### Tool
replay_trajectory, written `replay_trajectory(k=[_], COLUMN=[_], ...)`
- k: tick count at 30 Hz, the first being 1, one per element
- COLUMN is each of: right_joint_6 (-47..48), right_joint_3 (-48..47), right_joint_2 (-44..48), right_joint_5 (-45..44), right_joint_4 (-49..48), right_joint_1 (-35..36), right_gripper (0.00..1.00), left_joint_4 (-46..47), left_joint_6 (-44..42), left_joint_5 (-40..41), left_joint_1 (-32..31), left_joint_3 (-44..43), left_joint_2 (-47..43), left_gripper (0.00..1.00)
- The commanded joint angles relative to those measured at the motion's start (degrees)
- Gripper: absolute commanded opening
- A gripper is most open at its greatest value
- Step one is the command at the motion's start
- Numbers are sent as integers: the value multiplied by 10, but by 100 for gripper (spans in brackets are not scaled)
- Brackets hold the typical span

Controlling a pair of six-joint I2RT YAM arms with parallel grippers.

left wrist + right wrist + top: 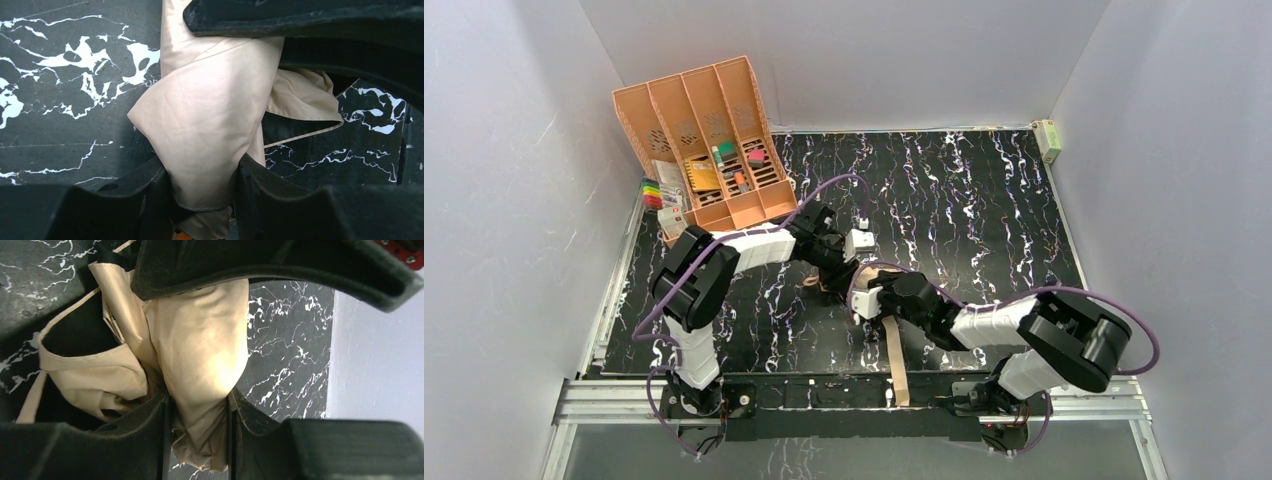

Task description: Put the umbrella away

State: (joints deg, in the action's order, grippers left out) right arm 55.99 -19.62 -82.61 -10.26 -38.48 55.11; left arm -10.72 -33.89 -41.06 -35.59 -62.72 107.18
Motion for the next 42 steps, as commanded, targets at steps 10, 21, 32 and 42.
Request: replay_trajectory(k=[10,21,32,42], right_joint_6=[-189,-423,-673,-863], right_joint_3=[-48,-120,-228,-131], right_joint_2=[262,331,207,245], right_joint_5=[83,273,264,156], right_joint_4=[257,369,507,542], right_joint_1=[7,-183,-268,-193], right_gripper=[72,73,73,63], left_joint_4=[34,144,160,141], left_joint_6=[-45,-34,47,69], left_joint_5=[119,265,309,315], left_joint_1=[-17,-70,-79,-79], left_joint_3=[57,155,163,153], left_joint_2=[-47,-112,-106,-91], left_gripper=[0,0,0,0])
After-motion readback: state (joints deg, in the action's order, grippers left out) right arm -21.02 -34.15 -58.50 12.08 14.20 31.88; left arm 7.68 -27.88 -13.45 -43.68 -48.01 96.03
